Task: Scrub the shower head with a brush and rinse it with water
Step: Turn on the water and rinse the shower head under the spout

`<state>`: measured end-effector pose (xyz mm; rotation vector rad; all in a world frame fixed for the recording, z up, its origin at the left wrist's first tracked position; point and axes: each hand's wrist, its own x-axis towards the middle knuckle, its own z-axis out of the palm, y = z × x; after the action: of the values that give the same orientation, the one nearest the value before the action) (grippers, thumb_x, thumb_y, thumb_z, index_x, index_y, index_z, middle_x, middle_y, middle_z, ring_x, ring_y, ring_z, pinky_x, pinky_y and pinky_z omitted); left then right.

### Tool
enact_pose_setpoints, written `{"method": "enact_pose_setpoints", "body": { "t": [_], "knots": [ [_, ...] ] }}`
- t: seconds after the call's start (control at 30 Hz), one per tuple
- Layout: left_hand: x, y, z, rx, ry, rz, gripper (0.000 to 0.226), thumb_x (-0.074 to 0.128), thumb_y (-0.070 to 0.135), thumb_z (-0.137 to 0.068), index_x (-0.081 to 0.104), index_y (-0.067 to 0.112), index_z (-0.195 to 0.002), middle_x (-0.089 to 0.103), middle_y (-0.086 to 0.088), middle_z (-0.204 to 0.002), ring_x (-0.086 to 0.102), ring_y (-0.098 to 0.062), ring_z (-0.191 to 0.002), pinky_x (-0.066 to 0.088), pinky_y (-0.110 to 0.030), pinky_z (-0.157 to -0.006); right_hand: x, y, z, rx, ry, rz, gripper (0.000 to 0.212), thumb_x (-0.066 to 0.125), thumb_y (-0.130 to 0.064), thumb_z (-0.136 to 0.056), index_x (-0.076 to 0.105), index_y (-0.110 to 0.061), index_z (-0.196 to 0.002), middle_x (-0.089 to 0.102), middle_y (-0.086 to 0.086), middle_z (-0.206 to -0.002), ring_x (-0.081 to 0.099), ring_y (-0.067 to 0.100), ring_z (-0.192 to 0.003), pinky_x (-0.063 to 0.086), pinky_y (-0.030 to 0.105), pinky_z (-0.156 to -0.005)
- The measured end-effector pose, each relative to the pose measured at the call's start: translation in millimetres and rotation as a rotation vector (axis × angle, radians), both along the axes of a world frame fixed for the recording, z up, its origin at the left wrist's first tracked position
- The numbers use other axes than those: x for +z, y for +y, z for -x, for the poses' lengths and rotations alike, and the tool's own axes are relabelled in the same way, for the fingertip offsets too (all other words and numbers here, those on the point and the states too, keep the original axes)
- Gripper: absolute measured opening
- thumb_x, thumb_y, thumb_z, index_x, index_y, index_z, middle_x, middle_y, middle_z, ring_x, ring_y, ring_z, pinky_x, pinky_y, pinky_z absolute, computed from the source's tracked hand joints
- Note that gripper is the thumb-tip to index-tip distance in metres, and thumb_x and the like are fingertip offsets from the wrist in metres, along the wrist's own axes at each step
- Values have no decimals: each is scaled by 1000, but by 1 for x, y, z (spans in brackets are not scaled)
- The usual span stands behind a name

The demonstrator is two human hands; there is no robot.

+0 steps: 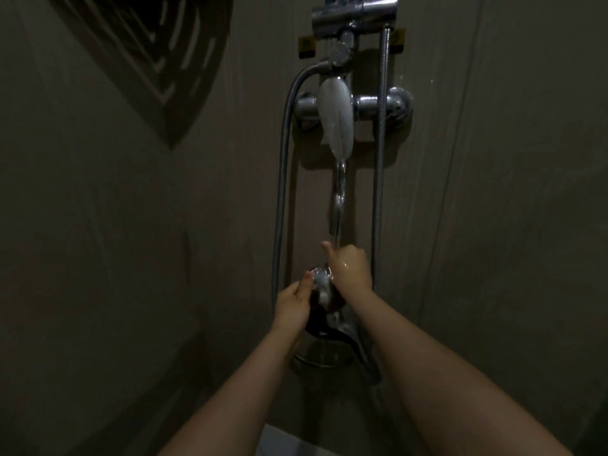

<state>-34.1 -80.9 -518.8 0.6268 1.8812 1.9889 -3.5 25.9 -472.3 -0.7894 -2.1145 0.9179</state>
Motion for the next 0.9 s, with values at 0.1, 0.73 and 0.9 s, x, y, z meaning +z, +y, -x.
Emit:
{"method": "enact_pose_setpoints", "body": {
  "t": [0.1,0.73,0.9],
  "knots": [
    [1,-1,4,75,-109,-69,32,50,39,-93,66,15,-80,68,-5,-80,63,-20,-84,51,-26,-74,-14,3,-12,81,164,237,39,46,-29,-97,55,-13,-62,56,8,-68,54,21,-64,38,28,-64],
    [11,-25,37,457,-660,-404,50,33,48,-97,46,11,-128,55,-8,-85,58,-26,-82,51,-42,-84,-41,13,-52,-40,-203,-28,62,42,-52,-92,60,-2,-62,50,7,-56,56,24,-66,35,25,-61],
    [28,-14,29,194,-739,-481,66,24,65,-90,48,17,-130,56,-7,-120,50,-28,-122,34,-48,-105,-30,-3,-46,-51,-214,-610,45,50,-43,-92,71,-6,-79,70,14,-72,67,30,-70,45,30,-57]
  ]
}}
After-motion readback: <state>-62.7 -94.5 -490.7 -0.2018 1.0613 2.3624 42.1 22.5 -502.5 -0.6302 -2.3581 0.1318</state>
